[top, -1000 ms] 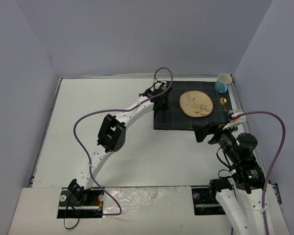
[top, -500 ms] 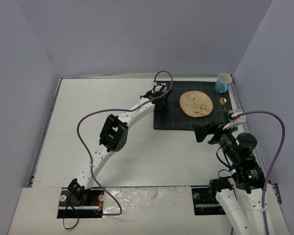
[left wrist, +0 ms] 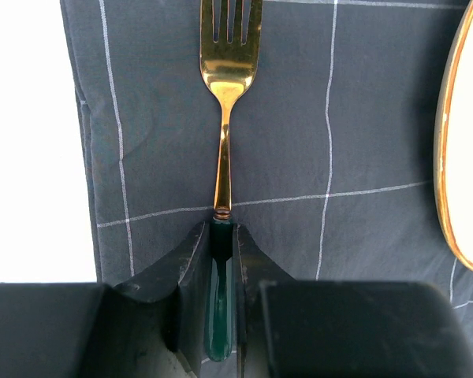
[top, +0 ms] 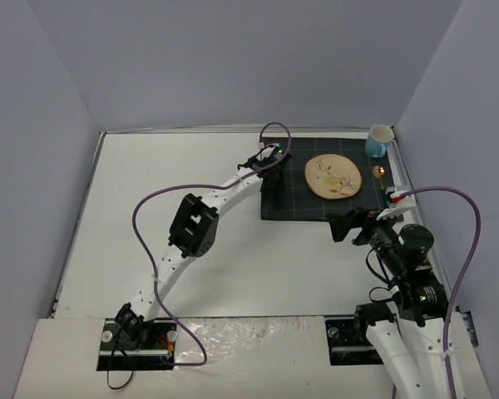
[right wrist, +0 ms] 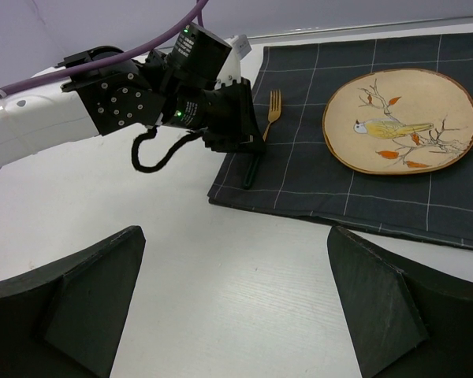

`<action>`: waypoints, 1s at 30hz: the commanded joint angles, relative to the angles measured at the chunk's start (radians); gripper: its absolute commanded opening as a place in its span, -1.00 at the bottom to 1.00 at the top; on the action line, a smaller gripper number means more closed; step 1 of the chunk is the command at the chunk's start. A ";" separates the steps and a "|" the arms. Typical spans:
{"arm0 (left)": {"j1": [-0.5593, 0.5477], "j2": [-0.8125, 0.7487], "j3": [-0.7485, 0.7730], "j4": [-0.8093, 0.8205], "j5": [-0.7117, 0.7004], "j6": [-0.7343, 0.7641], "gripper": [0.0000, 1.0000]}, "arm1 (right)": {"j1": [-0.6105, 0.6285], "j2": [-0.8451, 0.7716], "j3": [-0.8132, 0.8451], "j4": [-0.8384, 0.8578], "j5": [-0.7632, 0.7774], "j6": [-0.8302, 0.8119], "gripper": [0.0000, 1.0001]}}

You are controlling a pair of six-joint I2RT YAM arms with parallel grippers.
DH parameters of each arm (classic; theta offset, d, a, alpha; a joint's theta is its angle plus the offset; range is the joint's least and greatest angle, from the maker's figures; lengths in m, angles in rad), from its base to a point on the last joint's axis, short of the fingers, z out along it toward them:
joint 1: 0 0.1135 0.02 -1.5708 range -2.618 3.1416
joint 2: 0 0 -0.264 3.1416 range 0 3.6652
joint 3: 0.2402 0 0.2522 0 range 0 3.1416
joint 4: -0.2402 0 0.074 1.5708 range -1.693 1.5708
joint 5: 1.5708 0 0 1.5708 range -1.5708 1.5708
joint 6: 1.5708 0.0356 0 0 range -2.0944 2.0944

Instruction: Set the dinner table for one person

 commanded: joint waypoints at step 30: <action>0.004 -0.454 -0.138 -0.040 -0.165 0.213 0.60 | 0.009 -0.014 0.137 -0.023 0.167 -0.097 1.00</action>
